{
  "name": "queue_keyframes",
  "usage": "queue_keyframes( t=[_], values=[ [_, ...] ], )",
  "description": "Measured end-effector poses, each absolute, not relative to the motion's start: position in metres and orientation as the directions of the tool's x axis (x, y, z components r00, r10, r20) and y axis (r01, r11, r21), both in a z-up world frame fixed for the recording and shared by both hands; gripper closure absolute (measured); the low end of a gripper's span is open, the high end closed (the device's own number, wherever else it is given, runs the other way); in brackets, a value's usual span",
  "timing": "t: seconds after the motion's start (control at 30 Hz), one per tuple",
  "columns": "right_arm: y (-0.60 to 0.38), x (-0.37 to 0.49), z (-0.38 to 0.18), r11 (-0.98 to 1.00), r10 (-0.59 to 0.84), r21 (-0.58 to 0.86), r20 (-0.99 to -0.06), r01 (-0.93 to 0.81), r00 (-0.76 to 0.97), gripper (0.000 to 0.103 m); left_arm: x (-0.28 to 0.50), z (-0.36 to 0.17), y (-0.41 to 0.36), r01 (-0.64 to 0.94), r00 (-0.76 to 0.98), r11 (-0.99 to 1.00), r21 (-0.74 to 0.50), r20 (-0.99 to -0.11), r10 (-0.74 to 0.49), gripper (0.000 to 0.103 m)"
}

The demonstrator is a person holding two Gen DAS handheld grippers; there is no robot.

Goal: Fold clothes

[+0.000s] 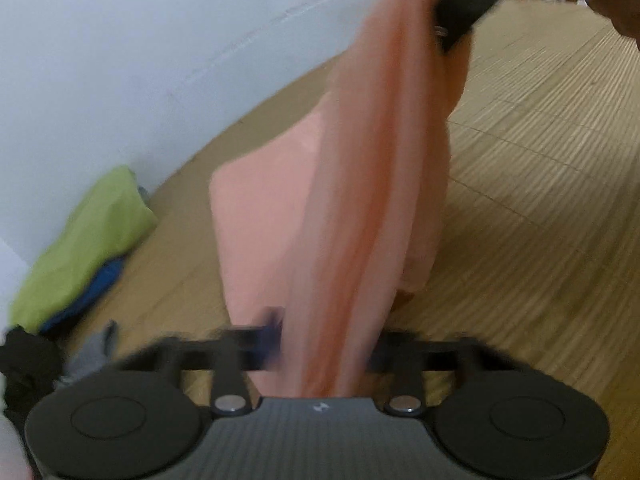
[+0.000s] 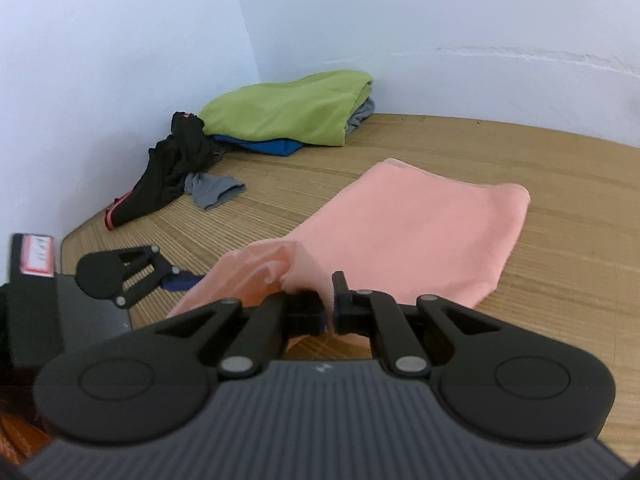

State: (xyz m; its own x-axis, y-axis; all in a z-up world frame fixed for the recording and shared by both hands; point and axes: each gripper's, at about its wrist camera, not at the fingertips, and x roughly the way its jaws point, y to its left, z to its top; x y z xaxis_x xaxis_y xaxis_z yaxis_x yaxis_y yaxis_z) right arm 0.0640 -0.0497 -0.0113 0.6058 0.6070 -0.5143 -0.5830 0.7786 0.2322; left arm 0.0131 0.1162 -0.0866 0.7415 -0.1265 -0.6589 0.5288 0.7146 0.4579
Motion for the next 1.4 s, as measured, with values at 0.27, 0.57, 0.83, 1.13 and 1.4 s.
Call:
queue_keyframes(
  t=[0.27,0.57,0.83,1.13,1.4],
  values=[
    [-0.06,0.024,-0.024,0.8,0.589,0.275,-0.535,-0.534,0.606,0.097,-0.005,-0.046,0.137,0.551,0.753,0.711,0.437,-0.627,-0.198,0.101],
    [-0.059,-0.022,0.046,0.798,0.603,0.264,-0.355,-0.542,0.715,0.098,-0.032,0.04,0.159,0.55,0.788,0.749,0.37,-0.528,-0.318,0.101],
    [-0.048,-0.084,0.157,0.788,0.61,0.141,-0.051,-0.599,0.791,0.098,-0.069,0.19,0.185,0.464,0.886,0.75,0.472,-0.259,-0.385,0.101],
    [-0.041,-0.107,0.227,0.829,0.541,0.139,0.041,-0.541,0.84,0.098,-0.05,0.267,0.173,0.465,0.885,0.766,0.444,-0.239,-0.398,0.1],
    [-0.052,0.019,0.125,0.894,0.41,0.31,-0.275,-0.323,0.87,0.098,0.132,0.114,0.101,0.592,0.739,0.728,0.346,-0.595,-0.318,0.1]
  ],
)
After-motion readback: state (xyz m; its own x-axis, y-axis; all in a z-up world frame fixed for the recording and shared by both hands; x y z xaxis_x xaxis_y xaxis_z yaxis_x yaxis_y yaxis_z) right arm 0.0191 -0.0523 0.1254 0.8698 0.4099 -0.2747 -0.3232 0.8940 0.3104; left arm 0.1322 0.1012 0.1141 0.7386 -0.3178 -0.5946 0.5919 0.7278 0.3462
